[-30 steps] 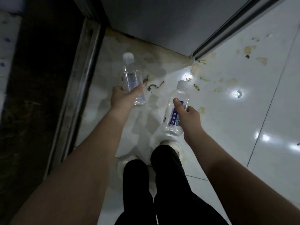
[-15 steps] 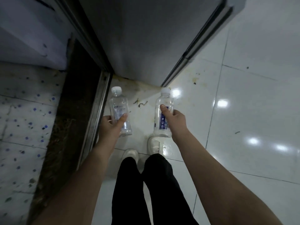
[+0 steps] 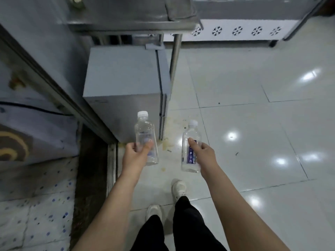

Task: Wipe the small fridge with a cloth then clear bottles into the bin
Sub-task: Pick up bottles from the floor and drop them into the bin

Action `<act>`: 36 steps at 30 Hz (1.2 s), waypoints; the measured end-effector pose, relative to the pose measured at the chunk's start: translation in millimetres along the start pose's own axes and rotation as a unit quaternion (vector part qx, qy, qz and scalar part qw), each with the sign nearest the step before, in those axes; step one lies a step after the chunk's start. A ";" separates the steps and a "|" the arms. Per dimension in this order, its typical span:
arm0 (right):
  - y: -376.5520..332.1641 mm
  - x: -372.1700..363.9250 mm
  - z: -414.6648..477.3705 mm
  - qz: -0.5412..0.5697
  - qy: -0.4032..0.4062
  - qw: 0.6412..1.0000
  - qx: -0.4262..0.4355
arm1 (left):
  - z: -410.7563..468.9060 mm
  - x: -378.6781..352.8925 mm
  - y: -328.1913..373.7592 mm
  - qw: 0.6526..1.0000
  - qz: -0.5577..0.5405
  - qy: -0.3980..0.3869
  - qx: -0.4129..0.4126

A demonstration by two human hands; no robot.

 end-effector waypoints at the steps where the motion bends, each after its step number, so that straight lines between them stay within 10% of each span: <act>1: -7.2 13.3 -9.6 0.013 0.009 1.000 0.011 | -7.7 -6.7 13.2 1.000 0.000 -0.012 -0.008; 36: 36.7 592.3 -87.1 0.215 0.267 0.936 0.085 | -331.8 -519.0 90.8 0.926 0.096 -0.346 -0.114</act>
Point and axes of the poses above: each hand's wrist, its own z-axis towards the middle knuckle, its own x-axis out of the back of the hand, y = z × x, the point moved 7 cm from there along z, towards the middle knuckle, and after that the axes turned 7 degrees about -z, right-handed, at the moved point
